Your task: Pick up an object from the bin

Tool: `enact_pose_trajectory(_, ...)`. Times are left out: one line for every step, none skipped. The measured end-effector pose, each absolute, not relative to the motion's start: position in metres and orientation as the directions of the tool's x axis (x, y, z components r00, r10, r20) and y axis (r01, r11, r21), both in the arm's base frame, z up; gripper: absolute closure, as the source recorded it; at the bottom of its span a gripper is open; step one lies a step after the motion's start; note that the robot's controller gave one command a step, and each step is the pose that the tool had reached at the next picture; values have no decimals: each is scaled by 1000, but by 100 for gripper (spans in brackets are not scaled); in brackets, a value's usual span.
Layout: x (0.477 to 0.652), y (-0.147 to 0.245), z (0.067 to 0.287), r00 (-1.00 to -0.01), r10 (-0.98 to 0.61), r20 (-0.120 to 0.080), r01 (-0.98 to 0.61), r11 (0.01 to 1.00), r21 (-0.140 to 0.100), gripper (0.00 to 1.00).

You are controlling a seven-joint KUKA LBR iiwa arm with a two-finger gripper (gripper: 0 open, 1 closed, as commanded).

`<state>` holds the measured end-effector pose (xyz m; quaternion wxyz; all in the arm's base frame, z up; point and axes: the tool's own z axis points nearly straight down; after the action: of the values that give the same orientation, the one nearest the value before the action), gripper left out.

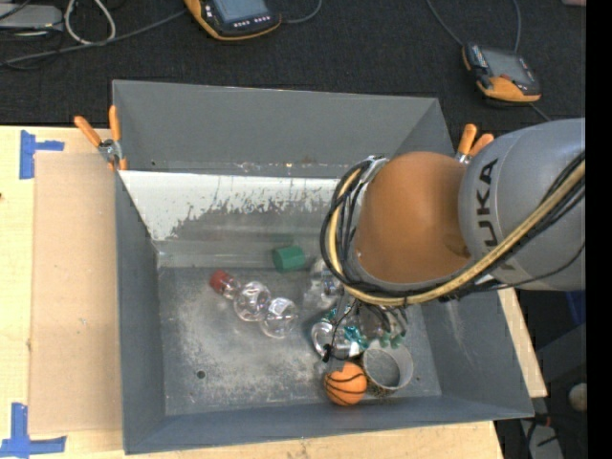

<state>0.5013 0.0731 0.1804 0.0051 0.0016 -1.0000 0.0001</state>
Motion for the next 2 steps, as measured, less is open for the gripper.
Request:
enact_pose_trajectory(503, 73, 185, -1000, 0, 2, 0, 1000, 1, 0)
enact_pose_trajectory(529, 14, 119, -994, -109, 0, -109, 994, 1, 0)
